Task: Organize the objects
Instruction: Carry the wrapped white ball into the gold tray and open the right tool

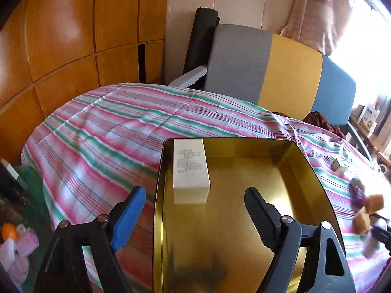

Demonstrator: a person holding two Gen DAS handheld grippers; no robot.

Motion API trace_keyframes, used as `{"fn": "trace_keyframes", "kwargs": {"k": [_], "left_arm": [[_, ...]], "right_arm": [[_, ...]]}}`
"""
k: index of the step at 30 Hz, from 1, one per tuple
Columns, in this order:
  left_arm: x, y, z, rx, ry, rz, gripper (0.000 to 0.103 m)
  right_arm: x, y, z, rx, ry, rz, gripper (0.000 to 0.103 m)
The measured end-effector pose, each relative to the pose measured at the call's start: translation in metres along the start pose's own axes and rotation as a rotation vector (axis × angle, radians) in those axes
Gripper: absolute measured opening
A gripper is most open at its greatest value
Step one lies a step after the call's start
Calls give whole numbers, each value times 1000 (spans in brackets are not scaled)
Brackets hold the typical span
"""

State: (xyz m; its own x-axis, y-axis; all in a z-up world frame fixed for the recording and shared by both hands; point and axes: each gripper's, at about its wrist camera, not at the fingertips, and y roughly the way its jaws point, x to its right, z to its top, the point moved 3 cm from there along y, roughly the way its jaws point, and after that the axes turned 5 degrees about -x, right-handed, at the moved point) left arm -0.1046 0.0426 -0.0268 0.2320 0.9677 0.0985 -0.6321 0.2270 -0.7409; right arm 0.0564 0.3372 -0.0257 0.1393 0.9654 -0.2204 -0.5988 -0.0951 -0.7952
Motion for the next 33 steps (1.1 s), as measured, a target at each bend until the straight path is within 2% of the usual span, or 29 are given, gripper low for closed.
{"fn": "trace_keyframes", "kwargs": {"k": [7,18,22,24,27,33], "left_arm": [[-16,-11,-14,8,-7,18,86],[-79,-29,-28,33,-145,67,86],[-94,-30,-36,27,-172,86,86],[-99,-28,-40,13,-188,85,86],[-101,-25,-41,3,-190,89,86],[-99,-21,-44,-1,-184,80,86]], "right_arm": [[-69,27,25,-28,-102,146,36],[-165,104,40,-205,-164,310,36],[-194,132,45,-249,-163,324,36],[-207,143,51,-255,-156,332,40],[-214,147,58,-241,-129,344,51],[-204,140,53,-232,-108,320,55]]}}
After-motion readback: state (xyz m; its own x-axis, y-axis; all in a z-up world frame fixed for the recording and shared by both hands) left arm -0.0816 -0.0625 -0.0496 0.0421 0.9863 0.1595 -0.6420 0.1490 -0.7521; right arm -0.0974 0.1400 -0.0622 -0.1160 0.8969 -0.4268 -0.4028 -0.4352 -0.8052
